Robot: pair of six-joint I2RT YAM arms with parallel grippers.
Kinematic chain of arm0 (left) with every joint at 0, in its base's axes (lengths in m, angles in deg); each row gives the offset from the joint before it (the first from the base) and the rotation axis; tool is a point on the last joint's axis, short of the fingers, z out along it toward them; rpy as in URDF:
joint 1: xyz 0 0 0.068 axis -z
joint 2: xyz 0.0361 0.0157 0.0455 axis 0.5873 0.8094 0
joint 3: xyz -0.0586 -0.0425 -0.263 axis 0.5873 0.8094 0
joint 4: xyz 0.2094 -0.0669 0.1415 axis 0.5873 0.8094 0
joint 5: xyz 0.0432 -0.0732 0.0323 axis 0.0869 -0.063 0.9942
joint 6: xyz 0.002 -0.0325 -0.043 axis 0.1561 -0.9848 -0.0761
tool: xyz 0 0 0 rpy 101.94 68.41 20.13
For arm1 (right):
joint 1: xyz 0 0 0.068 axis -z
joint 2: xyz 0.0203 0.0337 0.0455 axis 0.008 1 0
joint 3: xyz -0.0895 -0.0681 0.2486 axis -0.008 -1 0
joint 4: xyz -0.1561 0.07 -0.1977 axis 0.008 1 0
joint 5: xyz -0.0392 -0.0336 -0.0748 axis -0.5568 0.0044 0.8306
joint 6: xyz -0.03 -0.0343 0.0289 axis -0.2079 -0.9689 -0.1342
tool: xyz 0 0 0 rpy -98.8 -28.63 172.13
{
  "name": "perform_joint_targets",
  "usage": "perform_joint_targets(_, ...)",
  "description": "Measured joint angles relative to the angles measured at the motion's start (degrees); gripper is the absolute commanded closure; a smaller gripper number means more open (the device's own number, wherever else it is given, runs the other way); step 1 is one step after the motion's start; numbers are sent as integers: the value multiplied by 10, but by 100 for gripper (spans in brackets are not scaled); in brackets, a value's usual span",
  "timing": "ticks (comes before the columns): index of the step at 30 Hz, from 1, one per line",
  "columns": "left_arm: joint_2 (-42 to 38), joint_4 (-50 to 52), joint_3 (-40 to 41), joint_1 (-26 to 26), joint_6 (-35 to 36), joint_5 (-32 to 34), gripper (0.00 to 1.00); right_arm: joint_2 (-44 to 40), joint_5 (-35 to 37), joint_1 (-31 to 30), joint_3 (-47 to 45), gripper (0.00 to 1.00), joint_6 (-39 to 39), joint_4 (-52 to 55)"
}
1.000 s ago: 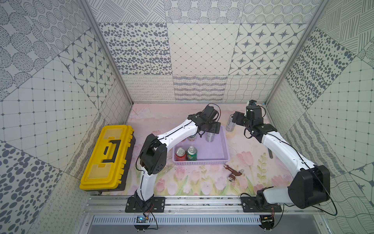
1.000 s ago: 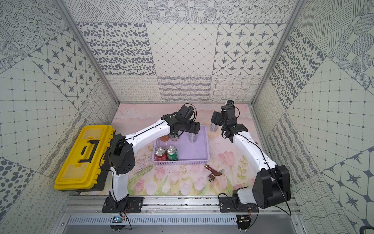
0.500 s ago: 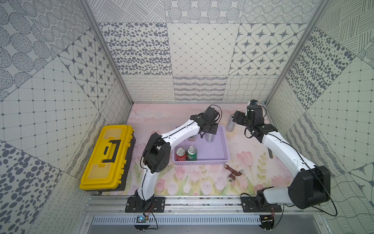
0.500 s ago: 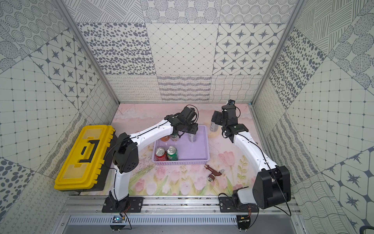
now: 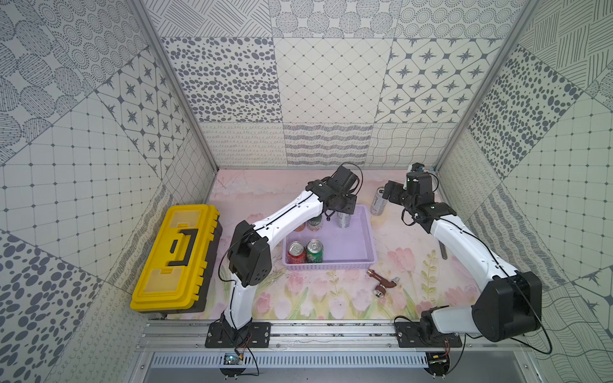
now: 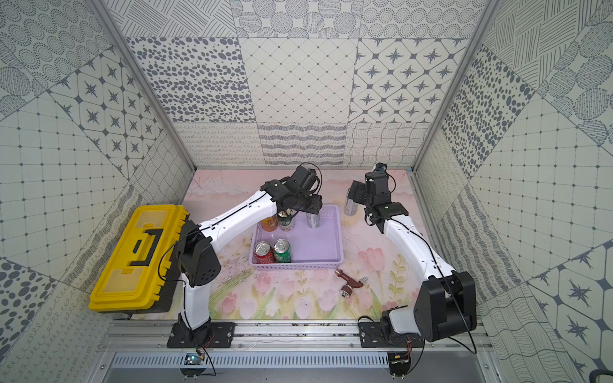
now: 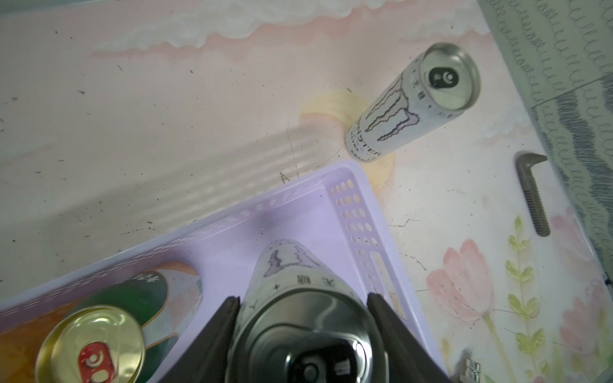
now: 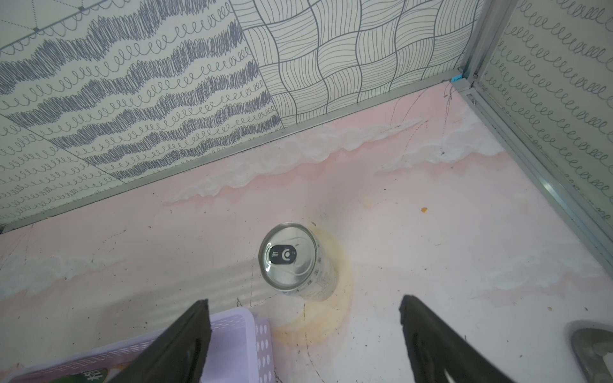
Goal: Take out the drinks from the basket
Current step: Pick up the drink from the basket, then place the drink at the center of the board.
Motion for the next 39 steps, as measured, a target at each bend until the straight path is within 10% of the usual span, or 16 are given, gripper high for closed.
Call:
perform_joint_targets(18, -147, 42, 54, -168, -10, 68, 60, -2, -11, 5, 0, 7, 3, -5)
perform_joint_targets(39, -114, -4, 191, -284, -59, 96, 63, -11, -11, 5, -4, 7, 2, -9)
